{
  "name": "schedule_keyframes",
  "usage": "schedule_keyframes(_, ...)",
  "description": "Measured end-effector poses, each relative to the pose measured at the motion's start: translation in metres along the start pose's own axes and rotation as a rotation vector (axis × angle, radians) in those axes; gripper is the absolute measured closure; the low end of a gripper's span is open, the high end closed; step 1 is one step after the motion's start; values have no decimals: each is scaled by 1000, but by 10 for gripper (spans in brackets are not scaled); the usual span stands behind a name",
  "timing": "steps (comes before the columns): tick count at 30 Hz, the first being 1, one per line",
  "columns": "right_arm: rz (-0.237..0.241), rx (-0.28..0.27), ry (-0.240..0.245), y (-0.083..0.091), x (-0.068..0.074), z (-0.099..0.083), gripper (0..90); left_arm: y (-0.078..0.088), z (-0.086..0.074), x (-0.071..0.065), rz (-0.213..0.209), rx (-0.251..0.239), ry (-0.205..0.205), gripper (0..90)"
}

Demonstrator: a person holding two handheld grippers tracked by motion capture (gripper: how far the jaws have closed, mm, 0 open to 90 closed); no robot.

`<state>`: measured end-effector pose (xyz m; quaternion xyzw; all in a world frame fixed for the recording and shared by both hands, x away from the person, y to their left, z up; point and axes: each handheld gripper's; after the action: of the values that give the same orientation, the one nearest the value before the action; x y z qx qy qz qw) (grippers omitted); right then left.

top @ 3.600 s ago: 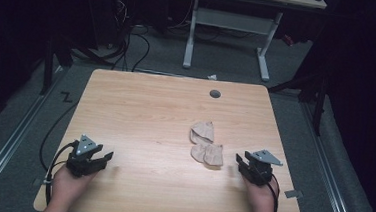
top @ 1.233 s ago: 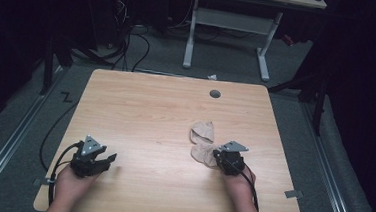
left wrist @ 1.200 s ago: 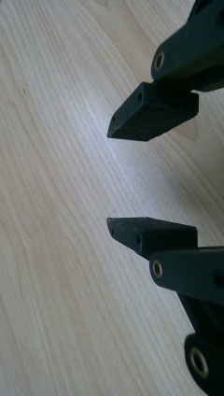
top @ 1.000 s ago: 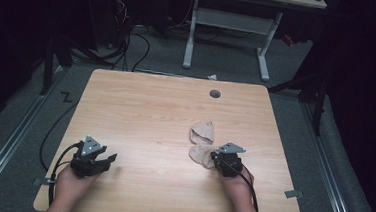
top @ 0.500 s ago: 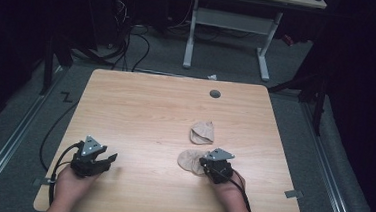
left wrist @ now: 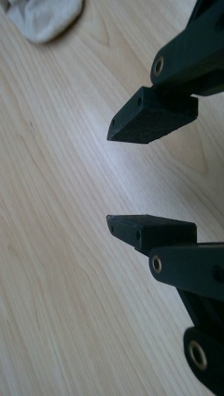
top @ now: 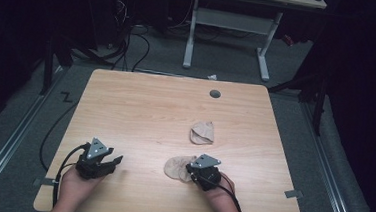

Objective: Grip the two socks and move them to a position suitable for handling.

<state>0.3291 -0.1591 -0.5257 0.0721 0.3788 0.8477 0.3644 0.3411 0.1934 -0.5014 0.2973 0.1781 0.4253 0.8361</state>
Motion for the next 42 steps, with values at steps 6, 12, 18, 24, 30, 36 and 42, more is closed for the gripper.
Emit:
schedule_keyframes(6,19,5,41,-1,12,5,860,-3,3,-15,-45,7,-35,515)
schedule_keyframes(12,38,2,71,-1,21,7,846,-7,8,-36,-67,-2,-58,494)
schedule_keyframes(18,53,3,83,-1,25,8,836,-14,10,-64,-118,6,-108,527)
schedule_keyframes(24,62,-1,100,-1,30,9,824,-23,11,-90,-166,44,-171,591)
schedule_keyframes(30,72,-7,83,-1,30,9,812,-30,13,-98,-202,58,-169,645)
schedule_keyframes(36,71,-1,87,-1,30,9,806,-36,12,-103,-210,80,-182,704)
schedule_keyframes(42,65,-7,91,-1,31,9,801,-41,13,-108,-205,72,-190,721)
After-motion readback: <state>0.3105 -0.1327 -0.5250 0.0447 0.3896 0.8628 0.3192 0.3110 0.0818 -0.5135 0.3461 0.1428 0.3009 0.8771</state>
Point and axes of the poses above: each handheld gripper's, and its own axes: y roughly backward along the jaws, z roughly out of its top, x roughly to its left, and after that the axes turned 5 degrees about y, right-handed
